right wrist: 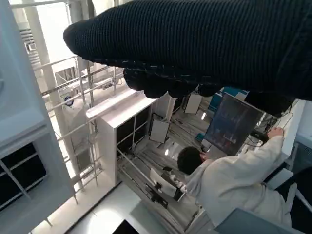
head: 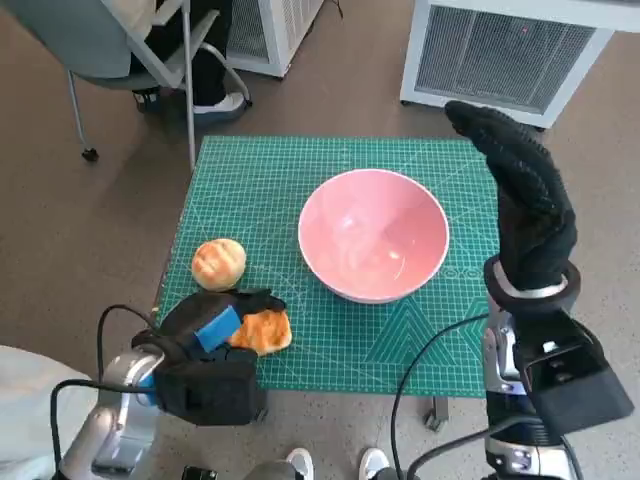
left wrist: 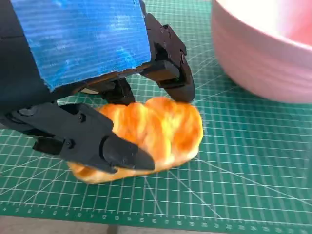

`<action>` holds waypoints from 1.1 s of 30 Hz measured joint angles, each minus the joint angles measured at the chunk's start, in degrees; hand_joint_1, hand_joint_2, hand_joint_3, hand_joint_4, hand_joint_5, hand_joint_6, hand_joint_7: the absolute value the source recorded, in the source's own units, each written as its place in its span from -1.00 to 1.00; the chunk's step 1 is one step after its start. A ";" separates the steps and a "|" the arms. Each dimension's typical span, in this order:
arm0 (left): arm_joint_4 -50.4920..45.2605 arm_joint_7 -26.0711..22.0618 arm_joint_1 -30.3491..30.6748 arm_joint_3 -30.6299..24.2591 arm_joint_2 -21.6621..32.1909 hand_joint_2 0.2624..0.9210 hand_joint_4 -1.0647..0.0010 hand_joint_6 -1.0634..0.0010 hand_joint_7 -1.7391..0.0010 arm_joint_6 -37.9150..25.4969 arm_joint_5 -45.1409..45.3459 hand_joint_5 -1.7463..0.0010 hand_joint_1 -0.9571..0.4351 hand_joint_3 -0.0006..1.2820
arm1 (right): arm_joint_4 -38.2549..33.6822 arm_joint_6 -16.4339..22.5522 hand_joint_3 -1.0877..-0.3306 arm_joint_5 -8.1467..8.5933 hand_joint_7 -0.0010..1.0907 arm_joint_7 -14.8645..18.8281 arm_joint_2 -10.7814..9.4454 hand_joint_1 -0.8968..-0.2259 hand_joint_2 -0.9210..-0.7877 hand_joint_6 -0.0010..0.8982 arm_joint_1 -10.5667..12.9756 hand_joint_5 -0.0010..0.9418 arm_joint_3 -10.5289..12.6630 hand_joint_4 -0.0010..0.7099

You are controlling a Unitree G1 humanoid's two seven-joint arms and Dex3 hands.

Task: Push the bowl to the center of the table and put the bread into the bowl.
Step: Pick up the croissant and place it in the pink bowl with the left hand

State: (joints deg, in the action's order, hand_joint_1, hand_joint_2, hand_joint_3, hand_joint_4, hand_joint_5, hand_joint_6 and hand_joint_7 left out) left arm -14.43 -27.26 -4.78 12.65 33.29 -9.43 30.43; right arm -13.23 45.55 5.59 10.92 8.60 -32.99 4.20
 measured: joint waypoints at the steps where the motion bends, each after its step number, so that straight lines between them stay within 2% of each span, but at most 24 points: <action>1: -0.03 -0.06 -0.01 -0.18 0.00 1.00 -0.21 0.03 -0.39 0.05 -0.29 -0.46 0.38 -0.78 | -0.01 0.00 0.34 0.01 0.37 0.00 0.00 0.23 -1.00 -0.90 0.00 -0.97 0.00 0.19; 11: -5.57 -0.62 -2.39 -4.54 -0.34 1.00 -0.32 -0.07 -0.37 -1.43 -3.70 -0.35 0.38 -0.86 | -0.04 0.09 0.34 1.01 0.38 0.09 0.03 0.24 -1.00 -0.91 0.07 -0.97 0.01 0.18; 23: -9.99 5.97 -12.86 -9.51 -3.88 0.94 -0.55 -0.33 -0.23 -1.28 -4.01 -0.18 0.38 -0.99 | 0.03 0.27 0.33 0.98 0.39 0.13 0.04 0.25 -1.00 -0.91 0.39 -0.98 0.04 0.17; 26: -10.17 7.60 -15.57 -9.89 -4.76 0.88 -0.64 -0.44 -0.17 -1.11 -3.88 -0.11 0.38 -1.00 | 0.16 0.32 0.33 0.98 0.39 0.13 0.06 0.25 -1.00 -0.91 0.58 -0.98 0.08 0.18; 33: -9.73 9.37 -22.86 -9.32 -6.75 0.81 -0.73 -0.54 -0.09 -1.25 -3.17 -0.06 0.38 -1.00 | 0.34 0.56 0.34 0.98 0.40 0.13 0.26 0.25 -1.00 -0.89 0.75 -0.97 0.36 0.20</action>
State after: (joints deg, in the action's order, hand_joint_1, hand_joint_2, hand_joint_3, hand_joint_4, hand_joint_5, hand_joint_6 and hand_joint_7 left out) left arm -24.16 -17.88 -27.65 3.34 26.54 -10.68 27.26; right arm -12.89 46.12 6.57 11.04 8.86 -32.25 4.55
